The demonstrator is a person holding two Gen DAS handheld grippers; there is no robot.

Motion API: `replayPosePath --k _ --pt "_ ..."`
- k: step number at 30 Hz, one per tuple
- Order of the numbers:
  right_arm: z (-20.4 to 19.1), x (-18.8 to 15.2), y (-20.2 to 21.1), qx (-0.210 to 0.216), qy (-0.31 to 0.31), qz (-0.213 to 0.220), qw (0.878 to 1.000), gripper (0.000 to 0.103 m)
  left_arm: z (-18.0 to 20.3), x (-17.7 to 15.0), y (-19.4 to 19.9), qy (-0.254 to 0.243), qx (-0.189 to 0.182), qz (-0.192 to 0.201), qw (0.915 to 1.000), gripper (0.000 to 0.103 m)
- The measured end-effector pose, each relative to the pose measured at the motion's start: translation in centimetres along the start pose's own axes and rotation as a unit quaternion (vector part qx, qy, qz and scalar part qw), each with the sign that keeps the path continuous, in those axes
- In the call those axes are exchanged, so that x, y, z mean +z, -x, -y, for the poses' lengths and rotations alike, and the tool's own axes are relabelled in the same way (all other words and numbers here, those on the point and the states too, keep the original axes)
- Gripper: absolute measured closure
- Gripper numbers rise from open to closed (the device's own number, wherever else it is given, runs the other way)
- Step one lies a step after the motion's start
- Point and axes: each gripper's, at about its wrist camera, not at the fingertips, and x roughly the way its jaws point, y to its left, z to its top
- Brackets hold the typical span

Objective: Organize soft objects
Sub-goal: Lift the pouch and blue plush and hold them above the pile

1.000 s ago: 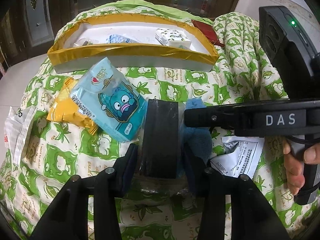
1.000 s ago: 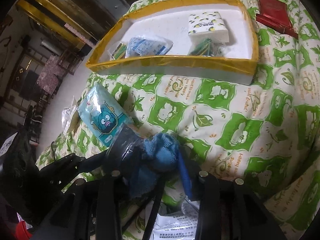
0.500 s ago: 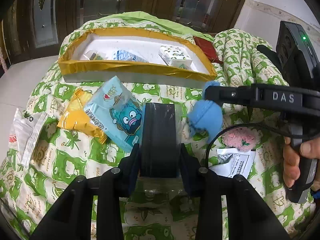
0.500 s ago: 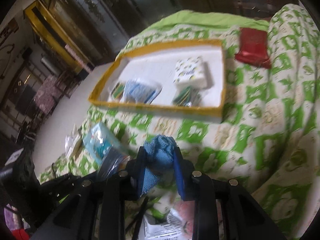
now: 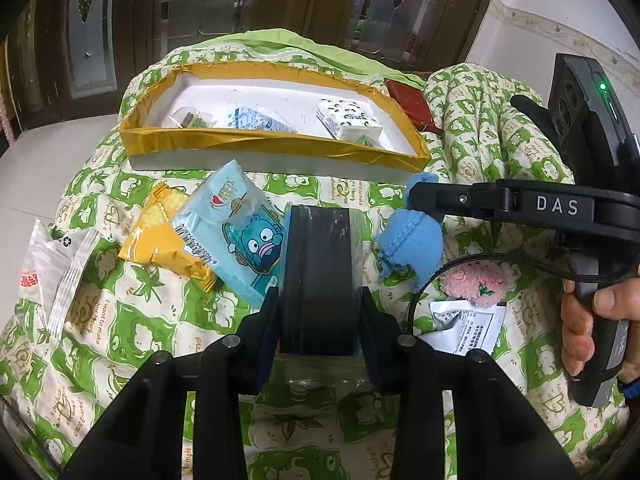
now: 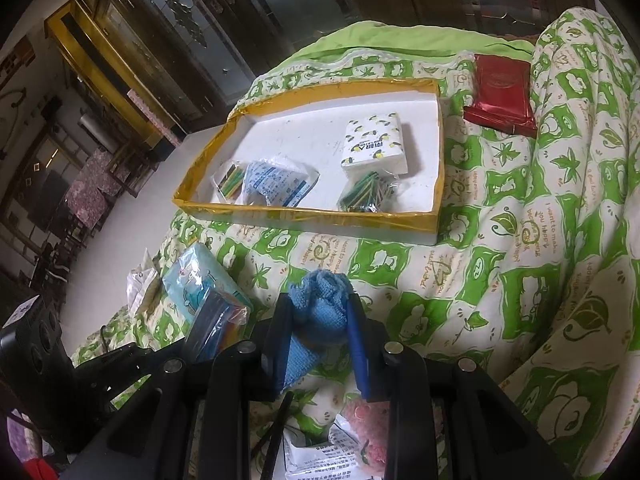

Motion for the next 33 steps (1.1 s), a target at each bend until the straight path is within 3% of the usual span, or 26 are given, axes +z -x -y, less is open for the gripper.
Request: replayPosePath --k 33 --pt "-1.0 0.0 0.8 -0.019 0.036 0.017 0.999 0.075 -0.5 0.4 1.1 0.008 0.003 0.022 0.9997 0.067"
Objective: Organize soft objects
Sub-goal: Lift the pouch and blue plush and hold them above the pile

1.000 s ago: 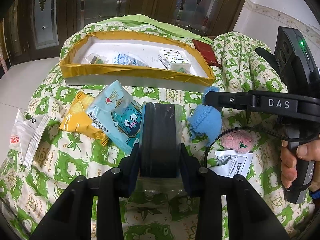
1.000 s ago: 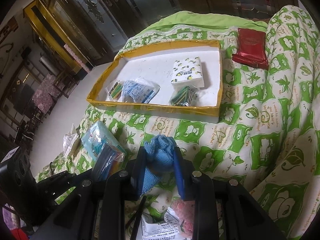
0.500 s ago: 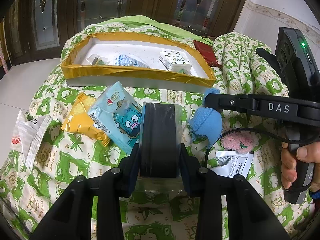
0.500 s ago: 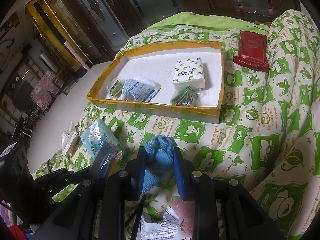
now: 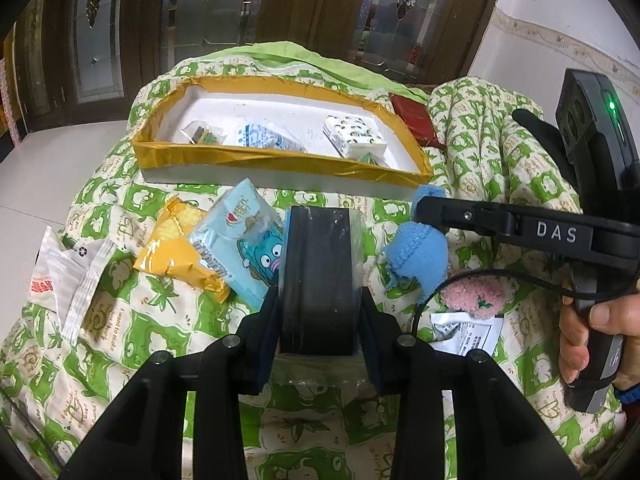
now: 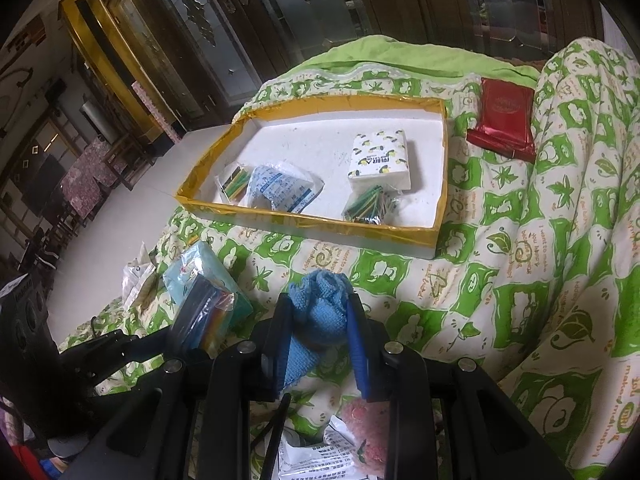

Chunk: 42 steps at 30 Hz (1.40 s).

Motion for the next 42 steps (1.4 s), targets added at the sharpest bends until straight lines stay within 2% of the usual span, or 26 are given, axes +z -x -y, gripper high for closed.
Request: replayPosePath --k 12,29,42 --pt "-0.2 0.5 0.3 -0.004 0.006 0.008 1.0 0.075 -0.6 0.9 0.5 0.011 0.006 0.012 0.9998 0.067" --pt "-0.2 1.8 1.0 -0.02 0.018 0.019 0.999 0.075 -0.7 3.7 0.7 -0.001 0.014 0.031 0.9994 0.067" --pt "-0.7 2.8 1.1 -0.023 0.032 0.018 0.999 0.075 -0.8 4.4 0.4 -0.005 0.018 0.032 0.9993 0.067"
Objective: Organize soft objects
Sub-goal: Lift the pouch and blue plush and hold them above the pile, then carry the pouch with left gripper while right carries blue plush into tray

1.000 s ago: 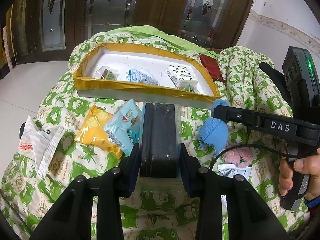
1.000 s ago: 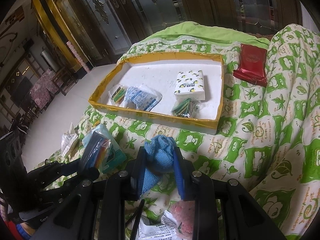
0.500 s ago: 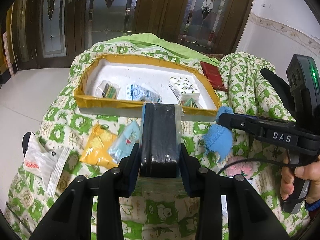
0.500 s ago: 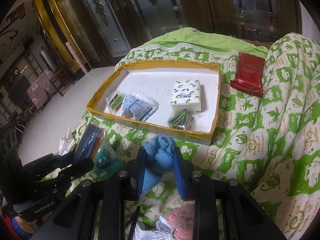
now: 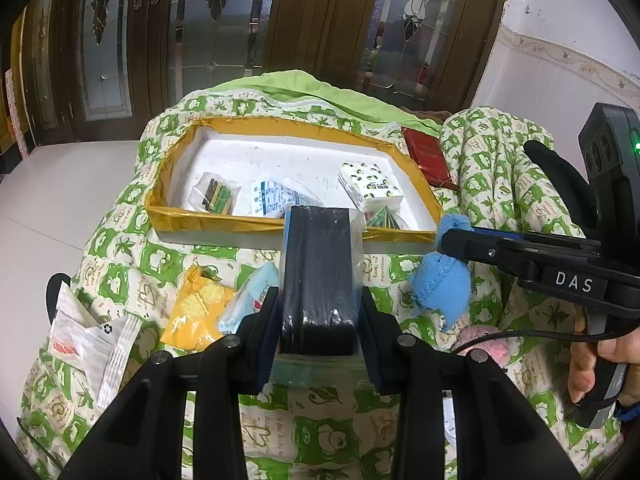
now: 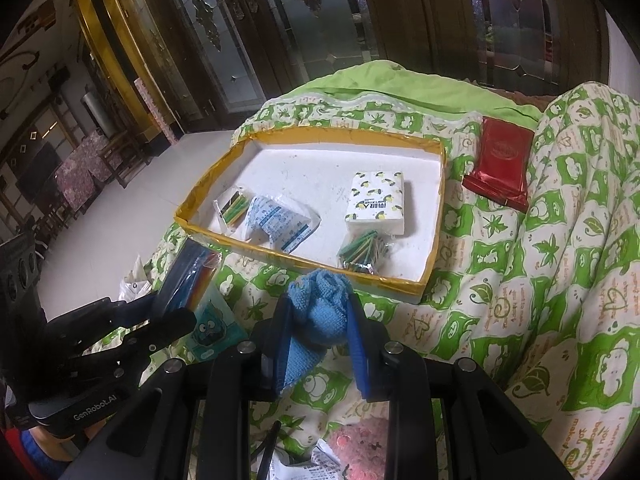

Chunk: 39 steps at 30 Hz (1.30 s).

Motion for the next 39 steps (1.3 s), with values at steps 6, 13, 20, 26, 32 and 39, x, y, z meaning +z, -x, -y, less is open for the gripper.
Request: replayPosePath --k 6,13,20,26,32,39 --pt "0.0 0.8 0.1 -0.003 0.004 0.001 1.0 0.075 -0.3 1.0 0.1 -0.001 0.004 0.006 1.0 0.067" --pt "0.7 2.4 0.6 -0.014 0.004 0.014 1.0 0.075 -2.0 2.4 0.6 0.013 0.017 0.017 0.9996 0.067" --pt "1.7 3.4 0.2 -0.014 -0.008 0.009 1.0 0.075 -4.1 3.3 0.7 0.038 0.03 0.02 0.9986 0.067" --pt "1.6 4.7 -0.6 -0.017 -0.003 0.006 1.0 0.075 -5.5 4.8 0.7 0.041 0.049 0.026 0.9976 0.067" --pt "1.3 6.2 -1.4 -0.019 0.001 0.012 1.0 0.075 -7.4 6.4 0.7 0.055 0.057 0.03 0.9964 0.067" --pt "0.9 7.3 -3.1 -0.024 0.007 0.007 1.0 0.075 -7.6 8.4 -1.7 0.044 0.052 0.016 0.9976 0.067"
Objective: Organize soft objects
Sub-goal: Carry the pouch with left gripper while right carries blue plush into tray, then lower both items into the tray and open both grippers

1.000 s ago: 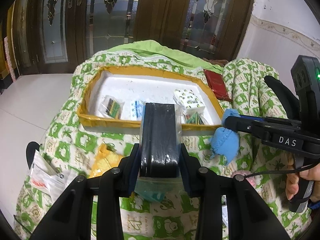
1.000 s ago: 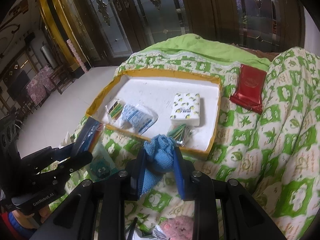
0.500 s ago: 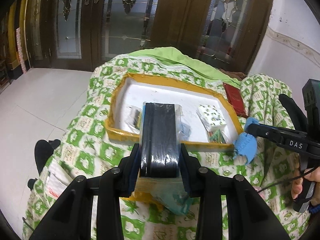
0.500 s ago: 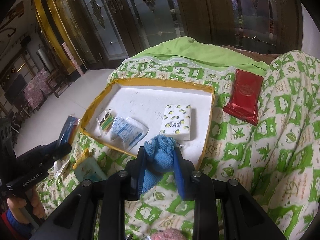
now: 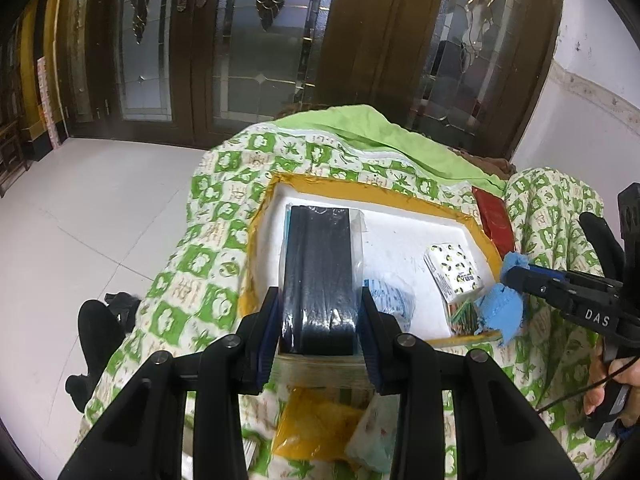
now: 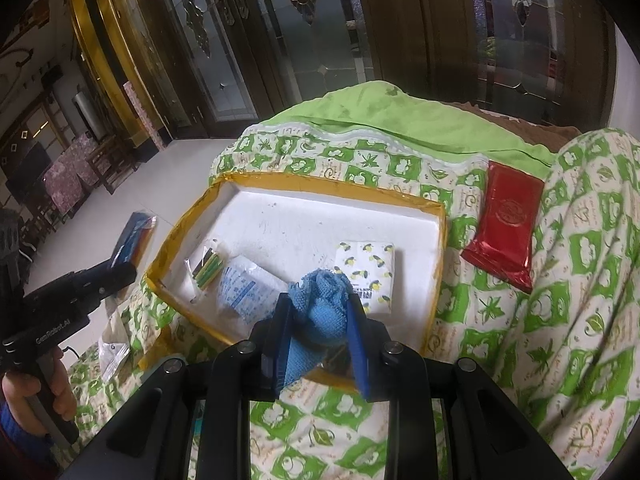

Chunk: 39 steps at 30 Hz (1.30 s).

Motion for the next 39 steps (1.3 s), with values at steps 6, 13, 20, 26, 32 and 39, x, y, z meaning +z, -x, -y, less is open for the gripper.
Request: replayPosePath --k 6,13,20,26,32,39 --pt "-0.4 0.4 -1.6 -0.003 0.002 -0.008 1.0 0.075 0.9 0.8 -3.0 -0.002 -0.02 -0.022 0.9996 0.067" --pt "-0.4 0.6 -3.2 -0.008 0.006 -0.017 1.0 0.075 1.4 0.9 -6.1 -0.002 -0.037 -0.046 0.9983 0.067" --pt "-0.2 0.9 -5.0 -0.005 0.003 -0.028 1.0 0.075 0.6 0.6 -8.5 0.027 -0.054 -0.069 0.9958 0.067" --pt "-0.8 0.6 -6.3 0.003 0.015 -0.039 0.999 0.075 0.5 0.4 -8.9 0.021 -0.042 -0.076 0.996 0.067" --pt "-1.1 0.3 -6.9 0.011 0.017 -0.042 0.999 0.075 0.1 0.3 -9.3 -0.007 0.005 -0.092 0.9957 0.067" --pt "-1.1 -0.2 -7.7 0.023 0.009 -0.053 0.998 0.074 1.0 0.2 -9.4 -0.042 0.031 -0.102 0.9934 0.067"
